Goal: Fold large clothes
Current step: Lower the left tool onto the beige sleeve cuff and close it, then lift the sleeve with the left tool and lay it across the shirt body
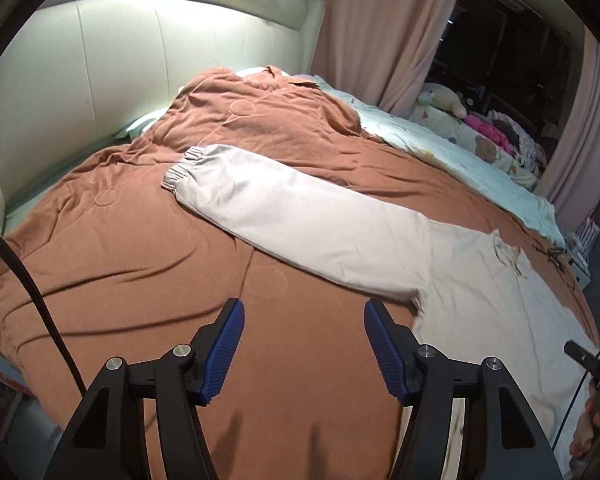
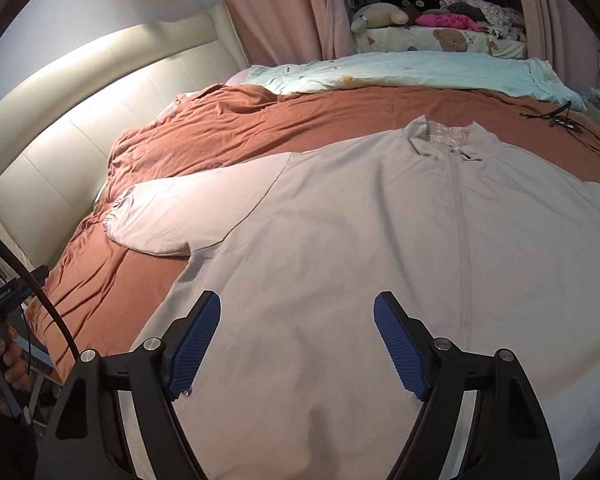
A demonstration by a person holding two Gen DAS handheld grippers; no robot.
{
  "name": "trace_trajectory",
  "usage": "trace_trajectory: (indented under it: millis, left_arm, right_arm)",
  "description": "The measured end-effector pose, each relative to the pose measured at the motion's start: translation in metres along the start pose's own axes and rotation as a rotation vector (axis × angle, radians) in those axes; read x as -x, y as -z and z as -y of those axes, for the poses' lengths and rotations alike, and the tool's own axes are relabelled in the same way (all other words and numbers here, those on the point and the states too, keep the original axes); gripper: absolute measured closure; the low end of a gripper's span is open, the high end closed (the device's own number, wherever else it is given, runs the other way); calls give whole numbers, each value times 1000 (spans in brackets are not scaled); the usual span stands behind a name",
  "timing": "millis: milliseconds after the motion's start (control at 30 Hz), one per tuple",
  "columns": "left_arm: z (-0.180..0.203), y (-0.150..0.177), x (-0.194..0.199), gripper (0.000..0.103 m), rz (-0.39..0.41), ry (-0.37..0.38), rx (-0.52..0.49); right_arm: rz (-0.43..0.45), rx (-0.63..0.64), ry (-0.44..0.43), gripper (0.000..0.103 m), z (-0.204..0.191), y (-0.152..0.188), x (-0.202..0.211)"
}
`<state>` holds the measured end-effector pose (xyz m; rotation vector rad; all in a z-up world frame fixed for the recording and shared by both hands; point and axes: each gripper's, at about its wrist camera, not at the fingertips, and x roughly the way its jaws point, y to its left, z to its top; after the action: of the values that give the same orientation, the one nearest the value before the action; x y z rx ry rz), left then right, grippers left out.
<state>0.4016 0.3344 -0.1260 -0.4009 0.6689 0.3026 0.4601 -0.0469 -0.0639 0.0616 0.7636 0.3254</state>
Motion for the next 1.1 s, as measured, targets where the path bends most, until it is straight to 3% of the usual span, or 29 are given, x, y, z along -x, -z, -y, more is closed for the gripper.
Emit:
trace_trajectory:
  millis: [233, 400, 567, 867, 900, 933, 1000, 1100]
  left_arm:
    - [-30, -35, -62, 47, -51, -23, 78]
    - [-57, -54, -111, 50, -92, -32, 159]
    - [-79, -65, -154, 50, -119, -82, 197]
    - [-113, -76, -228, 52, -167, -135, 269]
    - [-113, -81, -232, 57, -155, -146, 254]
    - [-112, -84, -235, 71, -146, -160, 240]
    - [-117, -89, -240, 87, -152, -180, 259]
    - [-116, -97, -231, 100, -136, -159, 268]
  right_arm:
    - [-50, -17, -3, 29, 1, -23, -44]
    - [-85, -19, -2, 38, 0, -38, -74]
    - [-99, 13, 22, 38, -11, -59, -106]
    - [-199, 76, 67, 38, -26, -70, -182]
    - [-207, 80, 68, 38, -28, -70, -188]
    - [-212, 83, 68, 40, -30, -70, -194]
    - [-230, 83, 56, 58, -35, -71, -205]
    - [-264, 65, -7, 68, -44, -73, -219]
